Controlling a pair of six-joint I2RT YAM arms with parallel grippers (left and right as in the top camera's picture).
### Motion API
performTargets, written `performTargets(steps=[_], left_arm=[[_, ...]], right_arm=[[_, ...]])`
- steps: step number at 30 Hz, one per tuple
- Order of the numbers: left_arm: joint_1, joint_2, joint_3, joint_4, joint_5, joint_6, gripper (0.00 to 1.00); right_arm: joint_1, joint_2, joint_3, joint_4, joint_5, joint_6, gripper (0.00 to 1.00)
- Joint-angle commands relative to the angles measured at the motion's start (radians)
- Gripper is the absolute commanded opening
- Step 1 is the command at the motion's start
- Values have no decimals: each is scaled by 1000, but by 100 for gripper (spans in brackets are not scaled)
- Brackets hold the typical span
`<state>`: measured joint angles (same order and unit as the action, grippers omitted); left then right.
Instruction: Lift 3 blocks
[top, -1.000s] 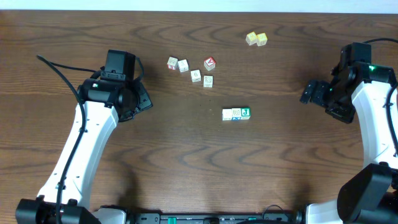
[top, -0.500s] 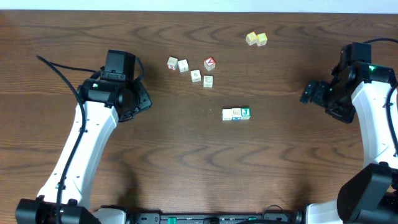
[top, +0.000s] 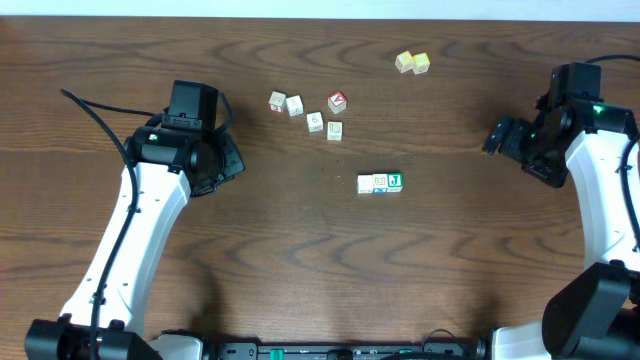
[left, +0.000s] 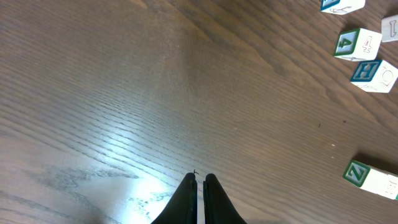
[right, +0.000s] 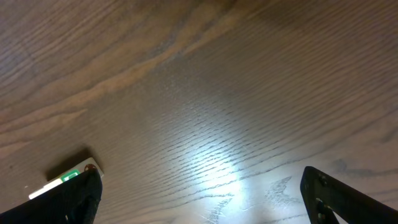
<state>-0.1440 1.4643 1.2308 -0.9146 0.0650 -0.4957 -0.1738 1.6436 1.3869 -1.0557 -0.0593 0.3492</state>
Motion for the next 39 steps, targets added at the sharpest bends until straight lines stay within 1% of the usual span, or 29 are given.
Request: performTargets(steps=[1, 21, 22, 23, 25, 27, 28, 30, 32, 34, 35, 36, 37, 38, 39], left_arm=[[3, 0, 3, -3, 5, 16, 7], [2, 0, 3, -11, 6, 17, 8], [2, 0, 3, -8, 14, 22, 7], [2, 1, 3, 3, 56, 54, 7], [1, 3, 3, 15, 117, 77, 7], [1, 8, 3, 25, 146, 77, 7], [1, 13, 3, 32, 167, 76, 7], [1, 26, 3, 36, 206, 74, 7], [0, 37, 3, 40, 240, 73, 7], [-8, 64, -2, 61, 266, 73, 7], [-18, 82, -2, 71, 268, 73, 7], [-31, 97, -2, 79, 272, 73, 7], [-48, 116, -2, 90, 292, 73, 8], [-66, 135, -2, 104, 314, 74, 7], [-95, 159, -2, 124, 329, 77, 7]], right_arm=[[-2, 0, 11, 1, -9, 17, 99], [-2, 0, 11, 1, -9, 17, 99], [-2, 0, 11, 1, -9, 17, 99], [-2, 0, 11, 1, -9, 17, 99], [-2, 0, 11, 1, -9, 17, 99], [-2, 0, 11, 30, -39, 25, 99], [-2, 0, 11, 54, -93, 25, 99], [-2, 0, 11, 56, -111, 27, 99], [-1, 0, 11, 68, -120, 77, 99], [11, 0, 11, 56, -157, 84, 98], [25, 2, 2, 51, -153, 69, 91], [34, 2, -7, 54, -150, 56, 91], [49, 3, -28, 67, -138, 53, 84], [67, 4, -59, 89, -120, 47, 75], [89, 8, -106, 134, -118, 0, 38]])
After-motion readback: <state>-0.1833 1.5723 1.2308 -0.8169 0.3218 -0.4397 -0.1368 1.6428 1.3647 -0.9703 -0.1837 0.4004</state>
